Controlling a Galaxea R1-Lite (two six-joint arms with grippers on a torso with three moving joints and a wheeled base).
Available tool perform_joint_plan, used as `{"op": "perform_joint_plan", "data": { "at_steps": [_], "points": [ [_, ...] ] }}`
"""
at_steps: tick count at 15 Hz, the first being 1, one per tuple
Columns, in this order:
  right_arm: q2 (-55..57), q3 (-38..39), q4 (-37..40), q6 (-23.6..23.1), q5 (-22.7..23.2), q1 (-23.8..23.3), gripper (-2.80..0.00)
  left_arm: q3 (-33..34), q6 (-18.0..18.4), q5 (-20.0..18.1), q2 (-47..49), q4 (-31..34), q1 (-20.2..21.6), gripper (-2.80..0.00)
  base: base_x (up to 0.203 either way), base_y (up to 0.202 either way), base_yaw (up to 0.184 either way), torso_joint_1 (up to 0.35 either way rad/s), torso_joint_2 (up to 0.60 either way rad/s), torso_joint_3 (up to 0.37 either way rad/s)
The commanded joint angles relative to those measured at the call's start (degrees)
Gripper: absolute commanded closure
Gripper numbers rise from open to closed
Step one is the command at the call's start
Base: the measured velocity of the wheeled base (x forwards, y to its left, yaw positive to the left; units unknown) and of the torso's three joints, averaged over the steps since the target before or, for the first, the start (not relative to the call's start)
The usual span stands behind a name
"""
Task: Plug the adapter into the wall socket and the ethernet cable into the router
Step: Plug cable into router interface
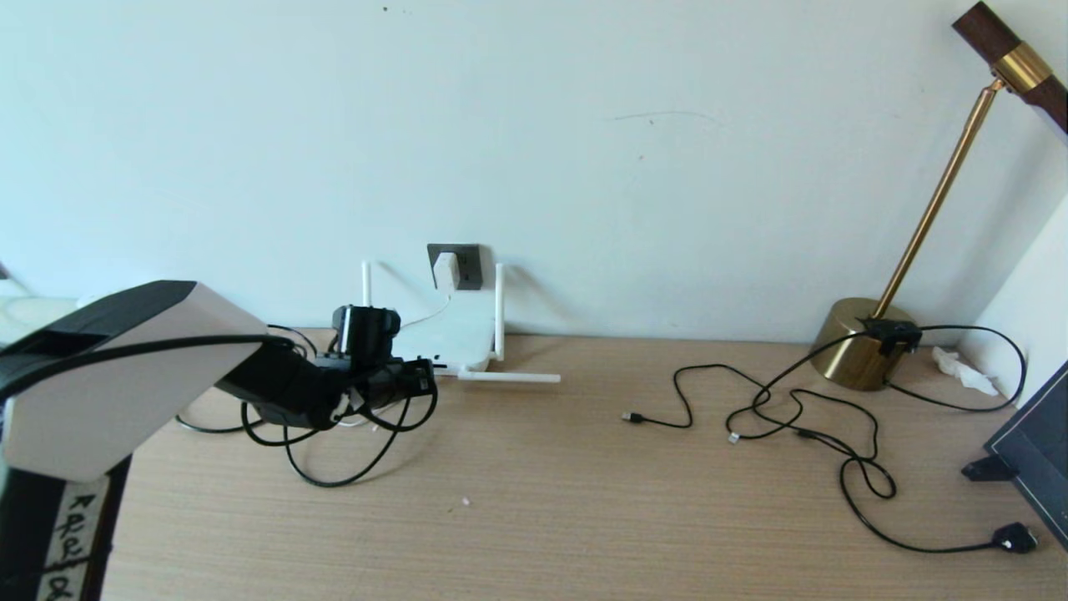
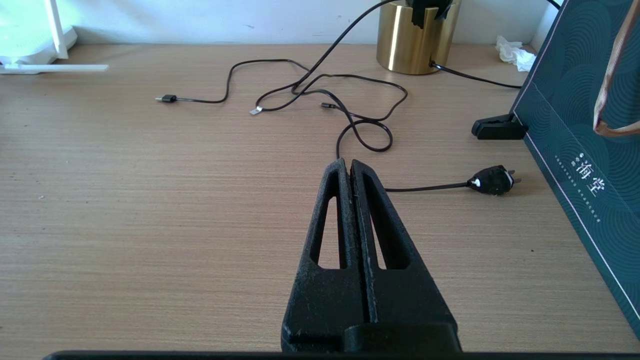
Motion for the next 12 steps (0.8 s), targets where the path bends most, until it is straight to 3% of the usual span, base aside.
{"op": "perform_joint_plan", "data": {
  "at_steps": [1,12],
  "points": [
    [0.0,0.0,0.0,0.0,0.0,0.0,0.0,0.0,-0.1,0.1,-0.1,-0.1,0.0,0.0,0.0,0.0,0.0,0.0,0.0,0.0],
    [0.0,0.0,0.0,0.0,0.0,-0.1,0.0,-0.3,0.8,0.2,0.1,-0.1,0.0,0.0,0.0,0.0,0.0,0.0,0.0,0.0]
  ]
}}
